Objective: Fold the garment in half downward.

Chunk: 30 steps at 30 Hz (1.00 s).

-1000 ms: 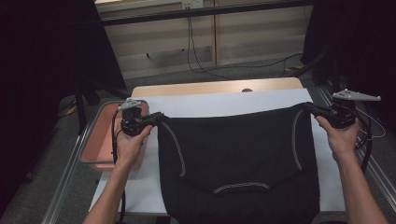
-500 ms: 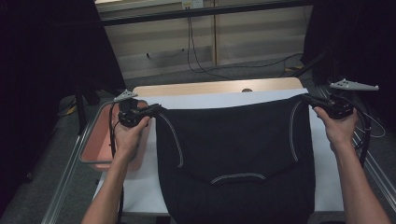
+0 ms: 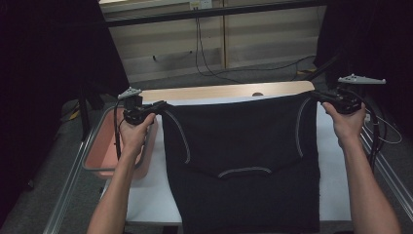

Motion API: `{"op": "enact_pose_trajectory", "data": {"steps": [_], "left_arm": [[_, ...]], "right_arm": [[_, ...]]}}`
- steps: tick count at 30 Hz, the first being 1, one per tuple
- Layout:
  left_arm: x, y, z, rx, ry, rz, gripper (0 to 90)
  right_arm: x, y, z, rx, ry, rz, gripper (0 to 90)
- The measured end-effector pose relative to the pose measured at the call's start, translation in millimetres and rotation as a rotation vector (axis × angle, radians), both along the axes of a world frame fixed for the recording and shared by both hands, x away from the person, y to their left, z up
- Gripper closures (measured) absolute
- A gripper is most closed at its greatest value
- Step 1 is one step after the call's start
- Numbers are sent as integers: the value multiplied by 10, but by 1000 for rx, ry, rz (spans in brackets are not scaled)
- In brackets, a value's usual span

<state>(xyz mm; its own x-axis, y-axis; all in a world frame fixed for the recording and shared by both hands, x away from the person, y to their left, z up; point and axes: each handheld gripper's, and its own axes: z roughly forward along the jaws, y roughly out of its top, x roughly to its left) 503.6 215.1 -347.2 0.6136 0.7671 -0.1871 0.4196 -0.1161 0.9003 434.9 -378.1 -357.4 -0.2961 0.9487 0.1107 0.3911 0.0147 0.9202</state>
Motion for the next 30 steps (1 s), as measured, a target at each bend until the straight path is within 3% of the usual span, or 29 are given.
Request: {"op": "enact_pose_trajectory", "data": {"steps": [6,9,16,30], "left_arm": [[95,6,27,-8,-10,11,803],[134,19,39,-35,1,18,803],[197,-16,69,-19,-13,21,803],[338,-77,239,-8,-69,35,803]], "right_arm": [[92,27,64,-17,-3,-6,810],[118,23,84,1,-15,-8,810],[223,28,61,-6,-7,-21,810],[374,46,248,-44,-20,-44,810]]}}
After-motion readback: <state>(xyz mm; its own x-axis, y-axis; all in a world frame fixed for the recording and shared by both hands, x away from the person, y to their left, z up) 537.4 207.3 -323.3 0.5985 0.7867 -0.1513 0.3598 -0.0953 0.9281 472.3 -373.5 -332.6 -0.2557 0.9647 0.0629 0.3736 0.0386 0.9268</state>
